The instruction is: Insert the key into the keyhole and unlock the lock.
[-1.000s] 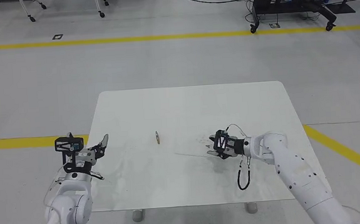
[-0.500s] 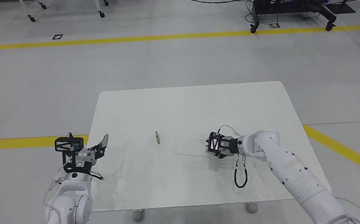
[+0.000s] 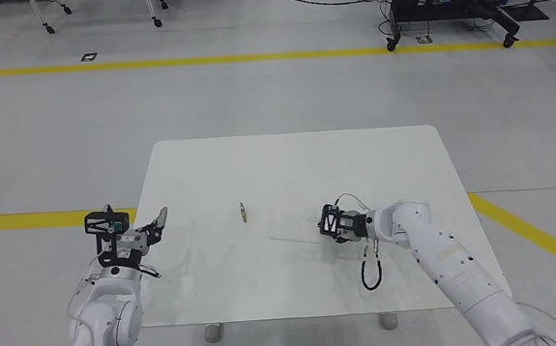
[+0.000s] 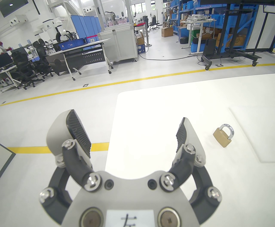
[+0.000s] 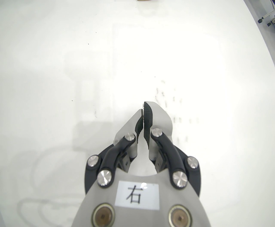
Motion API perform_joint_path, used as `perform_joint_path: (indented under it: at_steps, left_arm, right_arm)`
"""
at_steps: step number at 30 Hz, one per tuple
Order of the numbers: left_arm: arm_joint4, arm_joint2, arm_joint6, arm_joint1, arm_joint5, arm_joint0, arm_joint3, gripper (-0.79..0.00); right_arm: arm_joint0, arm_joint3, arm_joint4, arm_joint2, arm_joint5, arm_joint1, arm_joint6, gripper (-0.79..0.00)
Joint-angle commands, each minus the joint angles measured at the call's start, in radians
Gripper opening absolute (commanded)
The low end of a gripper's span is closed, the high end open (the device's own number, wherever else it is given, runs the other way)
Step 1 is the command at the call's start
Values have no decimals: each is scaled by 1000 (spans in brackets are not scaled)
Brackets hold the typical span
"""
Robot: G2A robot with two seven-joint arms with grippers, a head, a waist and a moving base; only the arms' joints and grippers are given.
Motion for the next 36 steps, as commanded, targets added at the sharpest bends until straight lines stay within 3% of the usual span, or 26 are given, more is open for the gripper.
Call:
perform_joint_path:
  at_steps: [1,11,21,27,36]
  left_arm:
    - [0,0,0,0,0,0,0,0]
    - [0,0,0,0,0,0,0,0]
    - [0,0,0,0,0,0,0,0]
    - [0,0,0,0,0,0,0,0]
    - [0,0,0,0,0,0,0,0]
  right_arm:
    - [0,0,0,0,0,0,0,-785]
    - [-1,-1,1,1,5,0,-1,-785]
    - [-110,-216,-2,144,57,44,-49,-785]
    - [-205,-346,72,254,59,66,-129,-785]
    - [-210,-351,79,260,58,67,-135,-785]
